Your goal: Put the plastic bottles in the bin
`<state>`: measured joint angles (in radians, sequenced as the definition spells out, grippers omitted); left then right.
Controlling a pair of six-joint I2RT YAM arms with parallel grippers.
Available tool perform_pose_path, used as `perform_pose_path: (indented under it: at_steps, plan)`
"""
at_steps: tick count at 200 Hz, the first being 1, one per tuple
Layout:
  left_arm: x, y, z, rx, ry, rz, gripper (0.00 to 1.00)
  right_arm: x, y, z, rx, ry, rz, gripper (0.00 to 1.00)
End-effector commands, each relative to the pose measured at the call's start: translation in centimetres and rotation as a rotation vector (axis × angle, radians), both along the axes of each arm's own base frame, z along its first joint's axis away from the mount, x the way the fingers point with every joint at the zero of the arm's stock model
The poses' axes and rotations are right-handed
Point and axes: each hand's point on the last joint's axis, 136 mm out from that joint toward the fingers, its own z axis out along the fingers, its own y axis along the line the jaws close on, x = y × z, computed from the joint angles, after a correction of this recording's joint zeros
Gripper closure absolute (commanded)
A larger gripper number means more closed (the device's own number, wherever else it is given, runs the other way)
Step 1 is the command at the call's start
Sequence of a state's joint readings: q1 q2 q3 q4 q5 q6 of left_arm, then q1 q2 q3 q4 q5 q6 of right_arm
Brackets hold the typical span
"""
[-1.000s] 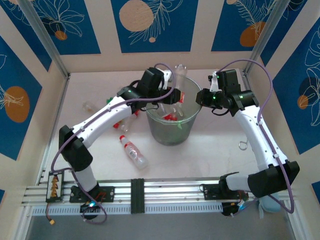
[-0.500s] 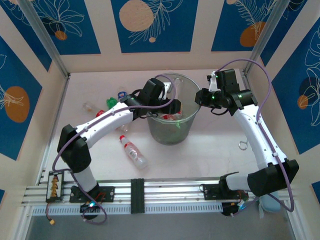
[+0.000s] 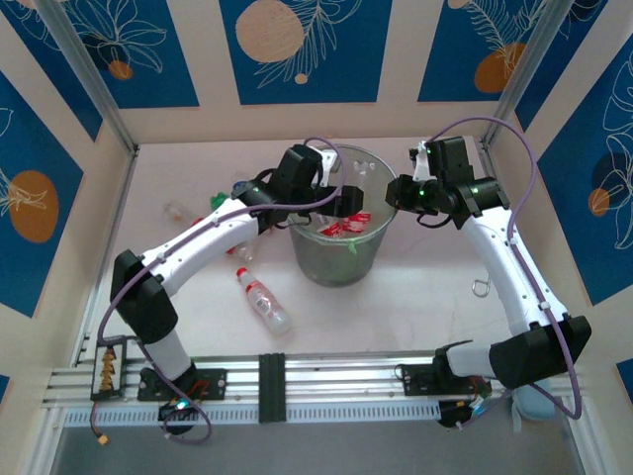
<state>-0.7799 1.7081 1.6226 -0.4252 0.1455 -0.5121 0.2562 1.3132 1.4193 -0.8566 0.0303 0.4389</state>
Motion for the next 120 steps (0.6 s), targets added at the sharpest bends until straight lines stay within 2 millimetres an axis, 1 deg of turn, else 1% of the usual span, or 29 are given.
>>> perform_pose_path:
  at_steps: [1, 8, 13, 30, 49, 63, 89, 105, 120]
  plan:
    - [0.2, 0.3, 3.2, -0.043, -0.065, 0.000, 0.08, -0.7, 1.0, -0.4, 0.008, 0.036, 0.049, 0.75]
    - [0.3, 0.3, 3.0, -0.039, -0.063, 0.001, 0.10, -0.8, 1.0, -0.4, 0.008, 0.035, 0.050, 0.75]
    - [0.3, 0.3, 2.9, -0.037, -0.061, 0.002, 0.13, -0.8, 1.0, -0.5, 0.007, 0.038, 0.050, 0.75]
    - [0.5, 0.1, 2.3, -0.033, -0.044, 0.004, 0.22, -0.8, 1.0, -0.6, 0.006, 0.038, 0.049, 0.75]
    - [0.2, -0.8, 0.8, -0.041, 0.000, -0.016, 0.35, -0.7, 0.9, -0.6, 0.006, 0.037, 0.047, 0.75]
    - [0.1, -1.4, -0.3, -0.041, 0.026, -0.027, 0.41, -0.7, 0.9, -0.6, 0.008, 0.037, 0.048, 0.75]
    - [0.2, -2.4, -2.1, -0.050, 0.073, -0.038, 0.44, -0.7, 1.0, -0.6, 0.009, 0.035, 0.047, 0.75]
    - [0.3, -2.6, -2.6, -0.041, 0.081, -0.044, 0.44, -0.7, 1.0, -0.5, 0.010, 0.035, 0.047, 0.75]
    - [0.6, -2.1, -1.1, -0.039, 0.037, -0.030, 0.44, -0.7, 0.9, -0.5, 0.010, 0.033, 0.044, 0.75]
